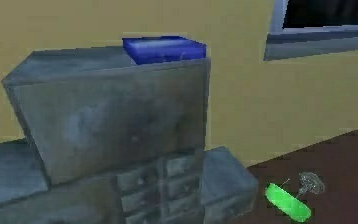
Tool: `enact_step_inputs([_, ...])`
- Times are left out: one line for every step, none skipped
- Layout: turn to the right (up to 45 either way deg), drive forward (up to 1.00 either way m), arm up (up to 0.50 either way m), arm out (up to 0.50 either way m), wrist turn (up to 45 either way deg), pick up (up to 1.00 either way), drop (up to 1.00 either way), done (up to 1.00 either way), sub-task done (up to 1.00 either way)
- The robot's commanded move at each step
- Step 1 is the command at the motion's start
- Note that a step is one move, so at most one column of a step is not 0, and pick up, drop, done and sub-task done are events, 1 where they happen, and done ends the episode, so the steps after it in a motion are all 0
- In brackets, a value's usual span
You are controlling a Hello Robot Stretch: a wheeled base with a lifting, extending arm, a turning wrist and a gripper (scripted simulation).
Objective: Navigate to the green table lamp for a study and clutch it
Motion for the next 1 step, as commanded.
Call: enact_step_inputs([42.0, 0.0, 0.0, 0.0, 0.0, 0.0, 0.0, 0.0, 0.0])
